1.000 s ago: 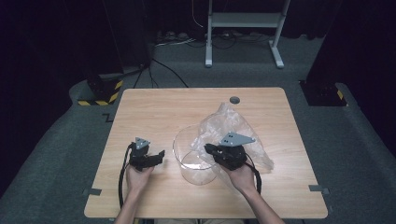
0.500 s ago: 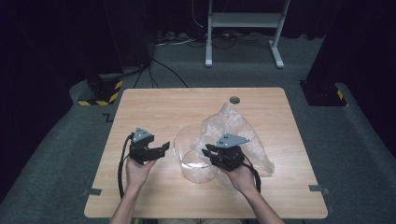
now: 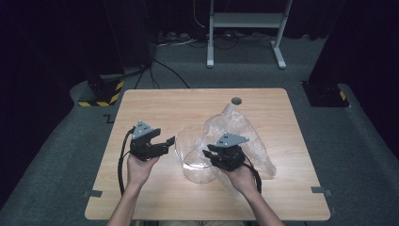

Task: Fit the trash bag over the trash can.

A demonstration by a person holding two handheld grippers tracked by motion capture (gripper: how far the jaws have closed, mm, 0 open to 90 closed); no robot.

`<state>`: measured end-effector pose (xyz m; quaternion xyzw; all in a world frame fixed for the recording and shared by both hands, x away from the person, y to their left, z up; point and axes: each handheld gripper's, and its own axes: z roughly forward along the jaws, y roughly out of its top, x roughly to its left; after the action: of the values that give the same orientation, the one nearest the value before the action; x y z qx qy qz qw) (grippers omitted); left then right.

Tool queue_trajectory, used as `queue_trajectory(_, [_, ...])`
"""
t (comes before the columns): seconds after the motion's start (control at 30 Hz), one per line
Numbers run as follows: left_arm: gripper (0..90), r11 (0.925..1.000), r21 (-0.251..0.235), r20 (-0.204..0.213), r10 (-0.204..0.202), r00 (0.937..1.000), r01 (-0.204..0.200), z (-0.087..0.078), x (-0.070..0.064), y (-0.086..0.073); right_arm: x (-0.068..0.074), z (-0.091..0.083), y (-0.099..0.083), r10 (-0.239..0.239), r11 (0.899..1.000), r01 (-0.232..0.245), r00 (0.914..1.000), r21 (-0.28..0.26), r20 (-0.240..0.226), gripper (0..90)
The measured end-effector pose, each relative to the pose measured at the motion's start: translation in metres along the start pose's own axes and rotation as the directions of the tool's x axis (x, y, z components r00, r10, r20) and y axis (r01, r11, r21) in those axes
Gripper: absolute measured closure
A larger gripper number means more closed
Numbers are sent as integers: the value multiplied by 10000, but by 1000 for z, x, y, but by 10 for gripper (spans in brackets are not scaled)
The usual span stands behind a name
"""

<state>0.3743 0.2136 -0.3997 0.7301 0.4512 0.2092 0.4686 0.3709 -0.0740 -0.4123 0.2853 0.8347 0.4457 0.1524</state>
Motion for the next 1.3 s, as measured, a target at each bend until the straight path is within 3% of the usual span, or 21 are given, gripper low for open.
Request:
queue_trajectory(0.1, [299, 9998, -136, 127, -117, 9999, 118, -3, 1, 2, 0, 0, 0, 13, 10000, -13, 10000, 8, 17, 703])
queue_trajectory(0.23, [306, 9997, -182, 372, 162, 9992, -156, -9, -6, 11, 1, 0, 1, 58, 9999, -58, 10000, 117, 41, 699])
queue_trajectory(0.27, [310, 9984, -159, 501, 544, 9973, -537, -8, -14, 17, 1, 0, 1, 59, 9999, -60, 10000, 103, 41, 699])
queue_trajectory(0.33, [315, 9974, -109, 558, 720, 9958, -715, -7, -18, 20, 1, 0, 1, 50, 10000, -50, 10000, 75, 50, 699])
queue_trajectory(0.43, [315, 9953, 88, 716, 957, 9928, -966, 3, -28, 27, 1, 0, 0, 59, 10000, -59, 10000, 45, 60, 698])
queue_trajectory(0.47, [310, 9959, 325, 974, 813, 9919, -848, 10, -33, 30, 1, 0, 1, 45, 10000, -46, 10000, 61, 55, 698])
queue_trajectory(0.53, [281, 9956, 393, 1051, 810, 9912, -855, 13, -36, 30, 1, 0, 1, 55, 10000, -55, 10000, 54, 59, 696])
queue_trajectory(0.73, [310, 9876, 721, 1624, 1266, 9786, -1397, 30, -52, 37, 1, 0, 0, 44, 10000, -44, 10000, 47, 64, 690])
queue_trajectory(0.77, [323, 9876, 721, 1624, 1266, 9786, -1397, 30, -52, 37, 1, 0, 0, 57, 10000, -58, 10000, 46, 64, 689])
queue_trajectory(0.87, [393, 9824, 887, 2087, 1430, 9675, -1643, 37, -61, 39, 1, 0, 1, 54, 9999, -54, 10000, 103, 56, 688])
queue_trajectory(0.9, [430, 9824, 887, 2087, 1430, 9675, -1643, 37, -61, 39, 1, 0, 1, 54, 9999, -54, 10000, 103, 56, 688])
queue_trajectory(0.97, [453, 9790, 1096, 2362, 1424, 9612, -1719, 42, -66, 39, 1, 0, 1, 67, 9999, -67, 10000, 123, 61, 684])
queue_trajectory(1.03, [546, 9699, 1436, 2568, 1554, 9539, -1967, 48, -72, 39, 1, 0, 1, 63, 9999, -64, 10000, 146, 67, 680])
queue_trajectory(1.1, [611, 9690, 1509, 2598, 1519, 9536, -1954, 49, -74, 38, 1, 0, 1, 62, 9999, -63, 10000, 144, 65, 677])
queue_trajectory(1.13, [642, 9645, 1658, 2638, 1573, 9517, -2053, 52, -74, 38, 2, 1, 1, 54, 9999, -55, 10000, 141, 61, 669])
queue_trajectory(1.27, [775, 9587, 1906, 2686, 1558, 9506, -2110, 55, -73, 37, 2, 1, 1, 24, 9999, -24, 10000, 170, 38, 634])
queue_trajectory(1.3, [810, 9525, 2105, 2639, 1614, 9510, -2200, 57, -73, 36, 2, 1, 2, 24, 9998, -25, 10000, 207, 26, 623])
